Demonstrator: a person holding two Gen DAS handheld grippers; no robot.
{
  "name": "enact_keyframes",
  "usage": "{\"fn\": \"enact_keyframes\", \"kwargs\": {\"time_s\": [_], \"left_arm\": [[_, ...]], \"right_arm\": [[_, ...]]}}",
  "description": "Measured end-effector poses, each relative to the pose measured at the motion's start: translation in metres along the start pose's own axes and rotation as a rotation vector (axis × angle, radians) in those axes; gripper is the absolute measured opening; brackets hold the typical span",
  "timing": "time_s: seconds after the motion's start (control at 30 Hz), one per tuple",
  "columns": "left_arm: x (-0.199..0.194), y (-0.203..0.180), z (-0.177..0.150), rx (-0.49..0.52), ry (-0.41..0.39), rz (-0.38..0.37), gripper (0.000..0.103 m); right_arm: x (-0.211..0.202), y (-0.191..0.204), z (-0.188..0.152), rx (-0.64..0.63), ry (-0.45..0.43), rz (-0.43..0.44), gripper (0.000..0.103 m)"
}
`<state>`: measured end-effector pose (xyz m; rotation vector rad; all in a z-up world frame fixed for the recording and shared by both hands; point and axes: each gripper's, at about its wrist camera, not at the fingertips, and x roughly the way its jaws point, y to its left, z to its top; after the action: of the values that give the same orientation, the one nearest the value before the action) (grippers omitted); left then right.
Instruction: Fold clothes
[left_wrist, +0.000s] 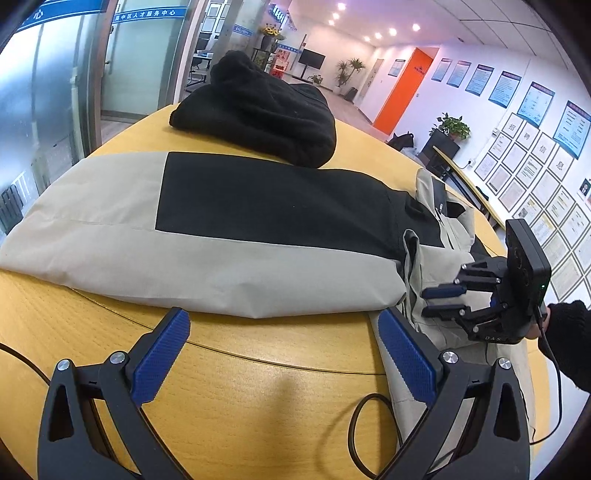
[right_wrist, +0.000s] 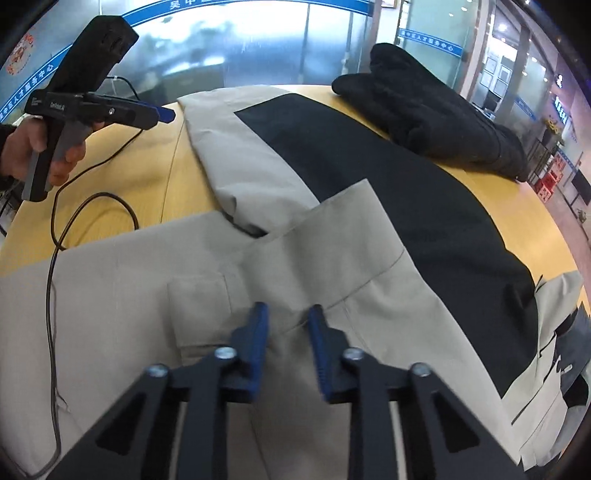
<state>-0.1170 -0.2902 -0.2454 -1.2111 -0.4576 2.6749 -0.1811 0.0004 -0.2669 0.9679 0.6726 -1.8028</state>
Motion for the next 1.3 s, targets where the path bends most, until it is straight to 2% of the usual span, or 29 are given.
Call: {"fn": "enact_keyframes", "kwargs": {"time_s": [0.03, 0.07, 0.23, 0.3, 0.33, 0.37, 0.43, 0.5, 0.63, 0.77, 0.83, 0.93, 1.07, 1.3], "left_arm": [[0.000, 0.000, 0.000, 0.001, 0.000, 0.001, 0.103], [0.001, -0.001, 0.000, 0.002, 0.000, 0.002, 0.103], [0.001, -0.002, 0.003, 0.005, -0.006, 0.007, 0.103], [0.001, -0.001, 0.005, 0.006, -0.009, 0.012, 0.103], [0.000, 0.001, 0.006, 0.003, -0.011, 0.019, 0.103], [-0.001, 0.004, 0.007, -0.001, -0.012, 0.029, 0.103], [-0.001, 0.016, 0.011, -0.032, -0.007, 0.059, 0.103], [-0.002, 0.038, 0.015, -0.109, 0.000, 0.101, 0.103], [-0.008, 0.097, 0.017, -0.345, 0.012, 0.158, 0.103], [-0.025, 0.152, 0.015, -0.558, -0.056, 0.140, 0.103], [-0.031, 0.174, 0.018, -0.625, -0.077, 0.145, 0.103], [-0.041, 0.210, 0.021, -0.716, -0.134, 0.118, 0.103], [-0.041, 0.237, 0.025, -0.782, -0.158, 0.015, 0.103], [-0.032, 0.239, 0.024, -0.840, -0.140, -0.119, 0.103]], "right_arm": [[0.000, -0.003, 0.000, 0.021, 0.001, 0.007, 0.008], [0.000, -0.006, -0.001, 0.041, 0.002, 0.013, 0.007], [-0.006, -0.008, -0.004, 0.073, -0.008, 0.042, 0.006], [-0.004, -0.006, -0.001, 0.058, -0.016, 0.046, 0.014], [-0.006, 0.001, 0.004, 0.029, -0.025, 0.035, 0.028], [-0.008, 0.007, 0.008, 0.000, -0.033, 0.024, 0.048], [-0.011, 0.021, 0.017, -0.056, -0.051, 0.004, 0.059], [-0.017, 0.027, 0.026, -0.051, -0.082, 0.016, 0.059], [-0.035, 0.030, 0.040, 0.052, -0.190, 0.015, 0.060], [-0.040, 0.031, 0.046, 0.151, -0.241, 0.033, 0.060], [-0.038, 0.034, 0.048, 0.183, -0.245, 0.037, 0.060], [-0.036, 0.035, 0.050, 0.211, -0.233, 0.045, 0.060], [-0.036, 0.037, 0.052, 0.241, -0.228, 0.059, 0.060], [-0.029, 0.049, 0.063, 0.269, -0.235, 0.077, 0.060]]}}
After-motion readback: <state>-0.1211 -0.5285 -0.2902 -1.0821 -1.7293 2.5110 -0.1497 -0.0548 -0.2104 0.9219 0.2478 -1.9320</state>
